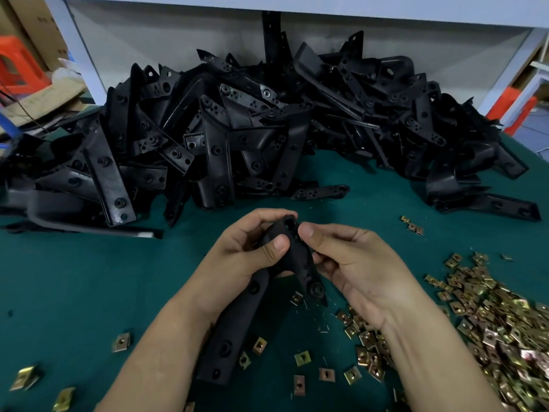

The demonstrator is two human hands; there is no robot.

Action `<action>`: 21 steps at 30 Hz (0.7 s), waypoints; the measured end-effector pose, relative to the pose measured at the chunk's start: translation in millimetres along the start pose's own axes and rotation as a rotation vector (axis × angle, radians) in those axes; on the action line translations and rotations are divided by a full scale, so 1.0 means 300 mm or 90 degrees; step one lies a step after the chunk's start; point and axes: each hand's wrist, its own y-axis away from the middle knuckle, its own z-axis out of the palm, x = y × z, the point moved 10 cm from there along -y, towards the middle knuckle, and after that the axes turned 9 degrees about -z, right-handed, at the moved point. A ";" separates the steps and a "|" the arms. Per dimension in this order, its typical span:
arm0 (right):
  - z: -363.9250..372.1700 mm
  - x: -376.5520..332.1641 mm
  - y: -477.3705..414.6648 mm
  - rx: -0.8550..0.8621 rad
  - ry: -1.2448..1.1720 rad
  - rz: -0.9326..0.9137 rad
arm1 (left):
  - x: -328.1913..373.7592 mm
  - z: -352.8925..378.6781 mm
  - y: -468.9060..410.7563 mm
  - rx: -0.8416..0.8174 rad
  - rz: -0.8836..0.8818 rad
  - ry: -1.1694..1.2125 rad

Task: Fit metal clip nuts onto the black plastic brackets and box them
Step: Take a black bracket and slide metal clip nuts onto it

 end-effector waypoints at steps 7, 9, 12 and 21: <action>-0.006 -0.002 -0.001 -0.008 0.049 -0.017 | 0.004 -0.015 0.002 0.049 0.042 -0.101; 0.002 0.004 0.000 -0.035 0.073 -0.010 | 0.004 -0.023 0.002 0.061 0.043 -0.111; -0.001 0.012 0.003 -0.061 0.122 0.005 | 0.005 -0.034 0.003 0.070 0.044 -0.109; -0.098 -0.011 -0.024 0.064 -0.014 -0.034 | -0.008 -0.021 0.005 0.038 0.005 0.080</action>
